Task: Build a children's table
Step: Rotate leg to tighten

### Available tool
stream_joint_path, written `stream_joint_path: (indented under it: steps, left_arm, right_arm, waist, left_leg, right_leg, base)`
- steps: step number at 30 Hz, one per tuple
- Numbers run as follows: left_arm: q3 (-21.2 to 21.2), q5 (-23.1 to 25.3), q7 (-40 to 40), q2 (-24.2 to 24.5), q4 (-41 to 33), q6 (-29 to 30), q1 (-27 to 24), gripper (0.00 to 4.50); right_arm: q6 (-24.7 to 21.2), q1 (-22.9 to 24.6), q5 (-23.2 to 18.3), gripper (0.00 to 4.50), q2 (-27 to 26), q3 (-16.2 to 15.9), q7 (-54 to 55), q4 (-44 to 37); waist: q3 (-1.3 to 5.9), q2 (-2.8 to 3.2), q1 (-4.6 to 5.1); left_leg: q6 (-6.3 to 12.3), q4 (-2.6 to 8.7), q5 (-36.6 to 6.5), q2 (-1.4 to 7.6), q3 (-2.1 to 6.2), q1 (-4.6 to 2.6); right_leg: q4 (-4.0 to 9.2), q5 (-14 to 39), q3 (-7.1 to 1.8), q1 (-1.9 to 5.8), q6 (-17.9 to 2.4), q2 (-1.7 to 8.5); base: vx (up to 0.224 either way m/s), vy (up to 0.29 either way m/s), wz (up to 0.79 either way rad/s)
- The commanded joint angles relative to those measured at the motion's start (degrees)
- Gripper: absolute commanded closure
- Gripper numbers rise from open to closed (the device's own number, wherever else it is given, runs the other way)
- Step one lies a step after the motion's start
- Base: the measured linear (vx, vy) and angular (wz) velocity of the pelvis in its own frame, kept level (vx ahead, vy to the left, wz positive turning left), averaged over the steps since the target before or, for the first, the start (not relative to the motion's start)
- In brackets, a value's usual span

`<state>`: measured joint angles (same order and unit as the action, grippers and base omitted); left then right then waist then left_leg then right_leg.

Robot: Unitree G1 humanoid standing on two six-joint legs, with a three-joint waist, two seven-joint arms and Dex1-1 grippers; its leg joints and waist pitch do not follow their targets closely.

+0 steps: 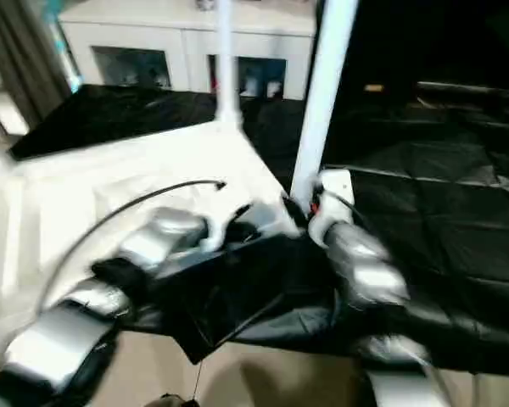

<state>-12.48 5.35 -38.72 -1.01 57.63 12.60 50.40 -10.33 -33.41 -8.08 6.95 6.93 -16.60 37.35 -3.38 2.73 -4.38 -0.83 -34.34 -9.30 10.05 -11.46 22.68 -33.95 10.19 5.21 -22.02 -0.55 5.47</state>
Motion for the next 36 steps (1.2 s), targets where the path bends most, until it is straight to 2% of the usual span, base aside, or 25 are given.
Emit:
stream_joint_path:
  steps: [1,2,5,6,8,9,11,14,15,16,19,20,24,26,28,31,32,36]
  left_arm:
    - [1.42,-0.68,4.10,-1.34,-0.46,-1.50,3.07,4.50]
    - [0.92,-0.42,3.18,-1.75,-0.26,-2.42,3.31,4.50]
    - [-0.03,-0.08,0.11,-1.25,-0.59,-4.78,3.09,4.50]
    - [-0.10,-0.05,-0.42,-1.15,-0.21,-5.36,3.20,4.50]
    - [-0.92,0.15,-3.88,0.10,-0.63,-6.77,2.68,4.50]
    - [-1.06,0.20,-4.42,0.28,-0.72,-7.08,2.58,4.50]
    - [-1.83,-0.10,-9.09,1.98,-2.60,-8.55,1.32,4.50]
    - [-2.96,-0.89,-16.12,4.78,-6.03,-9.88,-0.62,4.50]
    - [-3.31,-1.02,-18.18,5.66,-6.73,-9.61,-1.07,4.50]
    - [-3.86,-1.00,-20.46,6.76,-7.52,-10.00,-1.62,4.50]
    - [-4.47,-1.69,-26.66,9.94,-9.62,-11.31,-3.00,4.50]
    - [-4.65,-1.80,-28.00,10.68,-9.99,-11.55,-3.21,4.50]
    - [-4.77,-2.23,-31.04,12.17,-11.48,-11.34,-3.86,4.50]
    - [-4.72,-2.69,-32.71,13.08,-12.56,-11.12,-4.32,4.50]
    - [-4.70,-2.85,-33.72,13.69,-13.03,-11.03,-4.53,4.50]
    - [-4.77,-2.45,-34.24,14.18,-12.88,-11.05,-4.41,4.50]
    - [-4.77,-2.29,-34.17,14.24,-12.84,-11.09,-4.34,4.50]
    - [-4.55,-2.31,-33.93,14.13,-12.92,-10.81,-4.26,4.50]
  right_arm:
    - [-1.88,1.48,0.00,1.98,-4.19,-4.45,-2.39,2.69]
    - [-0.59,0.75,0.99,1.52,-4.25,-5.50,-3.32,3.20]
    - [0.31,0.24,1.73,1.34,-2.91,-6.24,-5.61,3.35]
    - [0.64,0.04,2.14,1.04,-2.63,-6.24,-5.68,3.68]
    - [2.69,0.55,3.66,1.04,-0.09,-7.96,-9.21,2.55]
    - [3.00,0.63,3.83,1.04,0.25,-8.19,-9.73,2.36]
    - [2.47,1.92,2.97,1.04,3.01,-9.50,-16.30,-0.87]
    - [1.15,3.67,1.64,1.04,7.56,-11.18,-26.03,-4.88]
    - [0.97,4.16,1.50,1.04,8.98,-11.74,-28.70,-5.78]
    - [0.66,4.89,1.22,1.04,10.66,-12.54,-31.87,-7.06]
    - [0.09,6.61,0.77,1.04,15.57,-14.47,-39.42,-9.96]
    - [-0.27,6.68,0.40,1.04,16.24,-14.33,-40.44,-10.24]
    - [-1.36,6.77,-0.28,1.04,17.46,-13.82,-42.60,-11.03]
    - [-2.11,6.72,-0.84,1.04,18.12,-13.64,-43.94,-11.46]
    - [-2.75,6.65,-1.22,1.37,18.45,-13.70,-44.73,-11.82]
    - [-2.71,6.67,-0.79,1.42,18.54,-14.37,-45.03,-11.77]
    - [-2.62,6.70,-0.57,1.65,18.23,-14.35,-44.81,-11.68]
    - [-3.06,6.69,-0.99,1.73,17.48,-14.04,-44.63,-11.63]
  waist:
    - [3.81,-0.48,0.46]
    - [3.89,-0.42,0.40]
    - [3.84,-0.41,0.39]
    - [3.85,-0.51,0.42]
    - [3.97,-0.47,0.38]
    - [3.94,-0.49,0.53]
    - [4.02,-0.47,0.62]
    - [4.12,-0.70,0.29]
    - [4.32,-0.64,0.10]
    - [4.40,-0.35,-0.03]
    - [4.68,-0.33,-0.63]
    - [4.71,-0.07,-0.99]
    - [4.68,0.07,-1.37]
    - [4.58,0.27,-1.56]
    - [4.41,0.22,-1.71]
    - [4.40,0.15,-1.78]
    - [4.37,0.06,-1.75]
    - [4.49,0.03,-1.74]
  left_leg:
    - [-0.76,4.69,-22.07,3.06,2.31,-2.21]
    - [-0.47,4.71,-21.55,3.14,2.27,-2.19]
    - [-0.03,4.74,-21.36,3.07,2.25,-2.10]
    - [0.08,4.83,-21.31,3.14,2.29,-1.99]
    - [0.09,4.83,-20.98,3.23,2.32,-2.02]
    - [0.37,4.84,-20.56,3.20,2.27,-1.77]
    - [1.00,4.71,-19.76,3.25,2.11,-1.78]
    - [2.97,4.49,-16.89,3.39,1.94,-1.53]
    - [4.00,4.31,-14.93,3.48,1.91,-1.22]
    - [4.78,4.17,-13.39,3.55,1.75,-1.24]
    - [5.69,3.92,-11.01,3.76,1.75,-1.22]
    - [6.18,3.80,-10.25,3.88,1.62,-1.37]
    - [5.22,3.92,-11.47,3.98,1.64,-1.51]
    - [4.36,4.07,-12.89,4.07,1.67,-1.62]
    - [3.11,4.25,-15.03,4.01,1.65,-1.78]
    - [2.02,4.33,-15.47,3.99,1.69,-1.80]
    - [1.92,4.35,-15.42,3.96,1.72,-1.72]
    - [2.14,4.27,-14.32,3.96,1.75,-1.59]
  right_leg:
    - [5.96,23.93,-2.53,1.33,-8.89,4.39]
    - [5.85,22.82,-2.57,1.28,-8.92,4.36]
    - [5.88,22.44,-2.56,1.37,-9.09,4.32]
    - [5.79,22.32,-2.57,1.49,-9.05,4.32]
    - [5.61,21.36,-2.54,1.58,-9.35,4.31]
    - [5.47,20.21,-2.64,1.71,-9.67,4.35]
    - [5.28,18.36,-2.77,1.75,-10.50,4.35]
    - [4.89,15.04,-2.84,2.24,-11.73,4.42]
    - [4.38,12.68,-2.76,2.57,-12.36,4.33]
    - [4.08,10.28,-2.72,2.35,-13.21,4.14]
    - [3.37,6.14,-2.65,2.50,-14.51,4.07]
    - [3.15,4.35,-2.69,2.16,-15.46,4.04]
    - [3.07,4.85,-2.64,2.11,-16.23,4.07]
    - [3.23,6.21,-2.71,2.08,-16.04,4.17]
    - [3.51,8.77,-2.76,1.93,-15.41,4.12]
    - [3.64,10.17,-2.85,1.97,-14.78,4.27]
    - [3.65,10.37,-2.84,2.00,-14.64,4.27]
    - [3.48,9.20,-2.82,2.06,-14.65,4.28]
  base:
    - [0.000,0.000,0.00]
    - [0.000,0.000,0.00]
    - [0.000,0.000,0.00]
    - [0.000,0.000,0.00]
    - [0.000,0.000,0.00]
    - [0.000,0.000,0.00]
    - [0.000,0.000,0.00]
    - [0.000,0.000,0.00]
    - [0.000,0.000,0.00]
    - [0.000,0.000,0.00]
    - [0.000,0.000,0.00]
    - [0.000,0.000,0.00]
    - [0.000,0.000,0.00]
    - [0.000,0.000,0.00]
    - [0.000,0.000,0.00]
    - [0.000,0.000,0.00]
    - [0.000,0.000,0.00]
    - [0.000,0.000,0.00]
